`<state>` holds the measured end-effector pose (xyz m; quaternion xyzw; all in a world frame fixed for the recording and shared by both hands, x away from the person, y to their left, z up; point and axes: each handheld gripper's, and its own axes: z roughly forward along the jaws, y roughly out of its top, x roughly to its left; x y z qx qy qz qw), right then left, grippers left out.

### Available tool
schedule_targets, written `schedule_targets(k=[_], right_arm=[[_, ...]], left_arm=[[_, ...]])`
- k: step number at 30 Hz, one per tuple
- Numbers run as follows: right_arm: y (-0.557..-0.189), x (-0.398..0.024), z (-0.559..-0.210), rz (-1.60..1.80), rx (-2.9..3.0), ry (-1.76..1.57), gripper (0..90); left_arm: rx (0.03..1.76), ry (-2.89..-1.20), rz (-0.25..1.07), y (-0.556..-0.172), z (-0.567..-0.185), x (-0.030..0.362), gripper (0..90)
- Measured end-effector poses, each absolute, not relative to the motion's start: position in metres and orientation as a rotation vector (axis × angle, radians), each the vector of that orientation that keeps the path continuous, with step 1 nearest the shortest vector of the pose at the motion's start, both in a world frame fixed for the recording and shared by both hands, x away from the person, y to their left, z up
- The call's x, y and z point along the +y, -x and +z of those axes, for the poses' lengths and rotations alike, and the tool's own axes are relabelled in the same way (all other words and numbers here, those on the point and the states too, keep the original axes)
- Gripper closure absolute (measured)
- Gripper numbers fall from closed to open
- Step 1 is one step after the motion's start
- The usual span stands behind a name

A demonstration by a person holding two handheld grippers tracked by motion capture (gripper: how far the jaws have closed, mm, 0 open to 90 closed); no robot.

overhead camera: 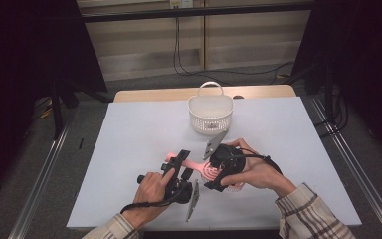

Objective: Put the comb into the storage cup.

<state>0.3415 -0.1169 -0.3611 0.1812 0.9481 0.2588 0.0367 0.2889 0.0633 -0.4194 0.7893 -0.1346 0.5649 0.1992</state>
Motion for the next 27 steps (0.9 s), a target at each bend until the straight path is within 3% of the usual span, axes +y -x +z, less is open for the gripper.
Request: schedule_targets(k=[10,17,20,27], right_arm=[[-0.339,-0.110,-0.359,0.801,2.921,-0.541,19.9],[-0.340,-0.104,-0.358,0.804,2.924,-0.525,19.8],[-0.340,-0.101,-0.357,0.798,2.928,-0.527,19.8],[-0.341,-0.098,-0.357,0.795,2.932,-0.529,19.8]], left_arm=[[-0.363,-2.208,1.606,-0.287,-0.415,0.065,40.1],[-0.446,-2.238,1.622,-0.282,-0.420,0.059,51.2],[-0.436,-2.216,1.628,-0.280,-0.422,0.058,61.7],[-0.435,-2.226,1.627,-0.280,-0.422,0.057,66.1]])
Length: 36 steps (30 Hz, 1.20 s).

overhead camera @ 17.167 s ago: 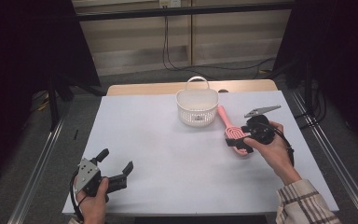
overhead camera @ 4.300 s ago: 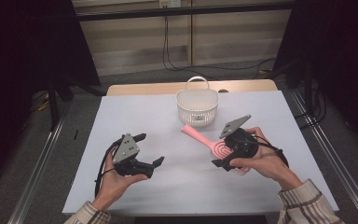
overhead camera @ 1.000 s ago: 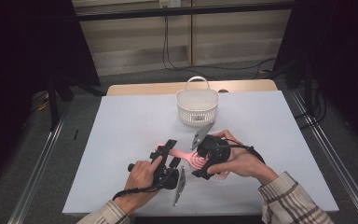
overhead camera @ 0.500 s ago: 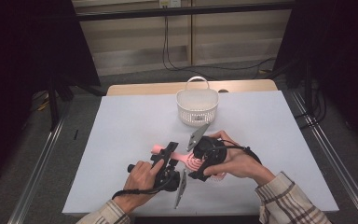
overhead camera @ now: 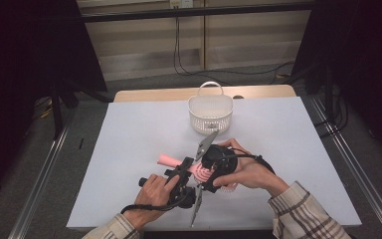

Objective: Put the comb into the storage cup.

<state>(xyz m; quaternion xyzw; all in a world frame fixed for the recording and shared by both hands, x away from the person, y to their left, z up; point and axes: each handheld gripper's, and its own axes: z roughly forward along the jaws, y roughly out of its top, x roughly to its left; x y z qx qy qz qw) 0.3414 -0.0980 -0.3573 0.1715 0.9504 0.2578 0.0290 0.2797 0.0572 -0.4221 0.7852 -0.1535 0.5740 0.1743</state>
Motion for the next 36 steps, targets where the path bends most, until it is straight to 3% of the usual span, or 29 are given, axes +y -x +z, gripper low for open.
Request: schedule_targets(k=[36], right_arm=[[-0.3452,-0.0957,-0.3604,0.778,2.949,-0.585,19.8]], left_arm=[[-0.421,-2.209,1.638,-0.2772,-0.4253,0.0511,79.9]])
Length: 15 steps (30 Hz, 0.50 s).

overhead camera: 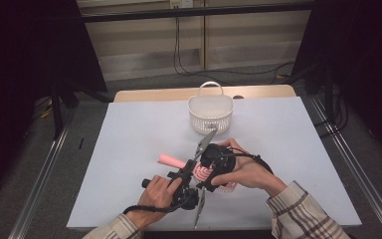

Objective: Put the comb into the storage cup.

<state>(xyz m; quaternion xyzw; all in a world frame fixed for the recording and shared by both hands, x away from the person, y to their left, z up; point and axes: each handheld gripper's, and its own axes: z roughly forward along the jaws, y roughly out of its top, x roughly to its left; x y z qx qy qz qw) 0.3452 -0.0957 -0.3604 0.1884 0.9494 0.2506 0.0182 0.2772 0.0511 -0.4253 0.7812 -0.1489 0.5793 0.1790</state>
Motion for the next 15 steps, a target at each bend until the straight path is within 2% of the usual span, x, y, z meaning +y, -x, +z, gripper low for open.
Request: schedule_targets(k=[9,15], right_arm=[[-0.3497,-0.0971,-0.3622,0.784,2.970,-0.614,19.1],[-0.3514,-0.0998,-0.3615,0.795,2.974,-0.645,12.9]], left_arm=[[-0.436,-2.209,1.642,-0.2798,-0.4282,0.0499,80.4],[-0.424,-2.225,1.633,-0.2831,-0.4260,0.0521,80.6]])
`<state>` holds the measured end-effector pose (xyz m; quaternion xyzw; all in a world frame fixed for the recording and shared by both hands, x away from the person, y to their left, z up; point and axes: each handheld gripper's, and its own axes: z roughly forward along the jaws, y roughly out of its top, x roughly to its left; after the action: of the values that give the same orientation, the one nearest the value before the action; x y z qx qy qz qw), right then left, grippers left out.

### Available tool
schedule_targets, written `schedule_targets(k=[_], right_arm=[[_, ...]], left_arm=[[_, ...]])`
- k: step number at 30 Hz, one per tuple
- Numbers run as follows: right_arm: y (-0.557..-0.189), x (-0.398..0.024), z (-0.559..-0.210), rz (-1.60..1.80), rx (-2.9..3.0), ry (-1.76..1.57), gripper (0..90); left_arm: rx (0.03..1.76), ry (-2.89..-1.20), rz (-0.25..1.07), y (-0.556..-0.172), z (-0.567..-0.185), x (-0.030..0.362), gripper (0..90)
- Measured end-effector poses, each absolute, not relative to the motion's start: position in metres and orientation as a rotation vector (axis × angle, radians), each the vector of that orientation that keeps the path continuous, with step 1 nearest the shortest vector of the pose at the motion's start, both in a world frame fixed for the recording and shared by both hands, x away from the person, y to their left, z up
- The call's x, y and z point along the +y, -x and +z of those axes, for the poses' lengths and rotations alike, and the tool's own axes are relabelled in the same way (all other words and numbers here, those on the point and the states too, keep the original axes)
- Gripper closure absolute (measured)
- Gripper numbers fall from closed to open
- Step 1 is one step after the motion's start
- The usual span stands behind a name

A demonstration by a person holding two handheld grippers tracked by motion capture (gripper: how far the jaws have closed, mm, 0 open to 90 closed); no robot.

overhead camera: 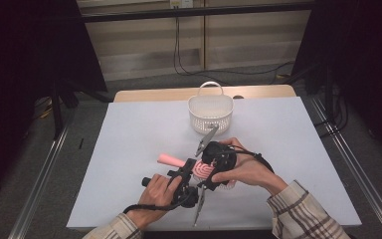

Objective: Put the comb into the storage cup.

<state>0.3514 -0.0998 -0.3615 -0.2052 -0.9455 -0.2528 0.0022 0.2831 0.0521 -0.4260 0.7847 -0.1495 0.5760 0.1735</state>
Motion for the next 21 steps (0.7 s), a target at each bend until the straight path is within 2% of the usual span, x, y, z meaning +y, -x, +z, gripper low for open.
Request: schedule_targets(k=[10,21], right_arm=[[-0.351,-0.109,-0.359,-0.812,-2.980,0.639,7.5],[-0.350,-0.125,-0.358,-0.845,-3.003,0.685,7.0]], left_arm=[[-0.409,-2.226,1.646,-0.285,-0.426,0.054,80.7],[-0.352,-2.251,1.630,-0.290,-0.424,0.059,80.6]])
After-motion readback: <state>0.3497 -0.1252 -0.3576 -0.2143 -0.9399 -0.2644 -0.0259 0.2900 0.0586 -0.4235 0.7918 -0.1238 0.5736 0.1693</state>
